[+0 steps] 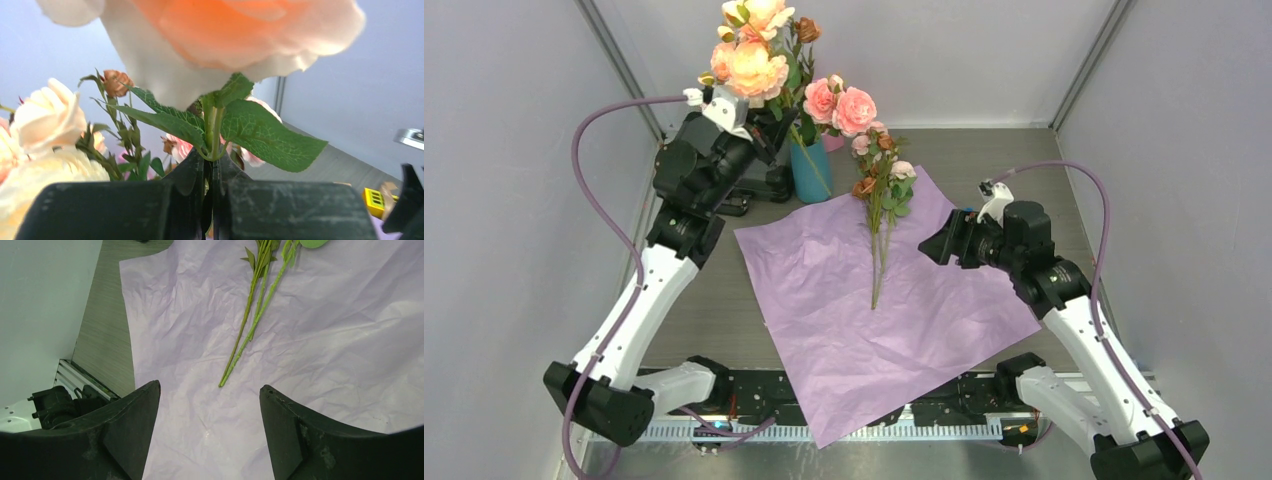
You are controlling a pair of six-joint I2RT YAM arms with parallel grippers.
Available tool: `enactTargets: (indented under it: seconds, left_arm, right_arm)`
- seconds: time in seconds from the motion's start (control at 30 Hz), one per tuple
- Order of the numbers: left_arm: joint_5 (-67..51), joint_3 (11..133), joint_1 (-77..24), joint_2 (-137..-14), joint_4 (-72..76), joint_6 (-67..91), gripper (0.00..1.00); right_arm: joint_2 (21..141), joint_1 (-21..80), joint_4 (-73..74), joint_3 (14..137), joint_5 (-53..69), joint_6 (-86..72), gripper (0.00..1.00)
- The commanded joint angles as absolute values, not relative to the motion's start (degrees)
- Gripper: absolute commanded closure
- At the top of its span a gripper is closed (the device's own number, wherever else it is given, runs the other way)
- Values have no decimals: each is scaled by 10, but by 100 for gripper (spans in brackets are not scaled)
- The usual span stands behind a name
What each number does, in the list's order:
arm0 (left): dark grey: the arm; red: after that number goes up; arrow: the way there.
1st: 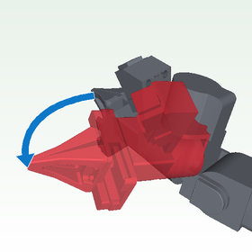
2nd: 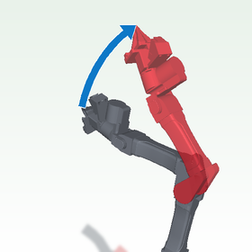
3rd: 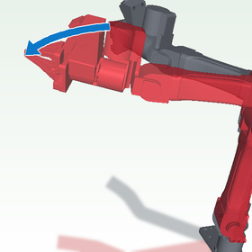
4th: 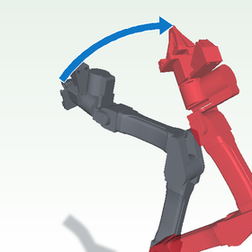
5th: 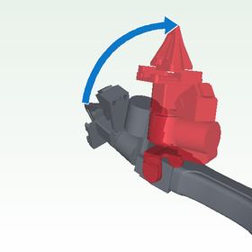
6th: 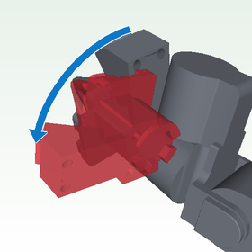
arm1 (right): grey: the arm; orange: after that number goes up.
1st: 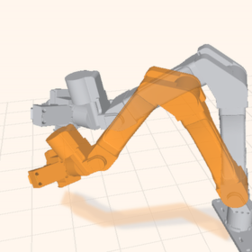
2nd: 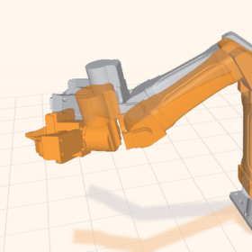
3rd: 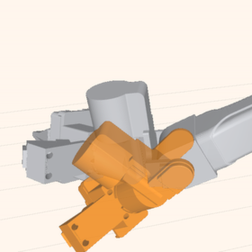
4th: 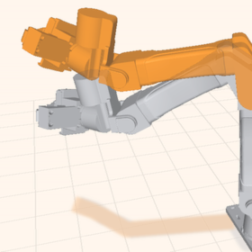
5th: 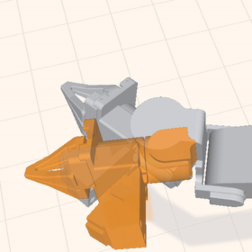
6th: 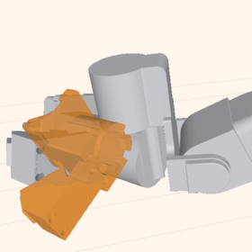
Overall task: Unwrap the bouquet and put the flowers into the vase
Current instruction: Insert the fake flower into the vase.
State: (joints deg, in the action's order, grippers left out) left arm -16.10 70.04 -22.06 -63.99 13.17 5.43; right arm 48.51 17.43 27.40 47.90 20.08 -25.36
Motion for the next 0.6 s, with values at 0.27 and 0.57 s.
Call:
enactTargets:
  seconds: [0.27,0.57]
  left_arm:
    - [-188,836,-197,-735,194,-19,100]
    - [-217,906,-188,-807,177,-41,100]
  right_arm:
    - [452,168,294,487,202,-241,24]
    - [439,168,312,493,201,-238,25]
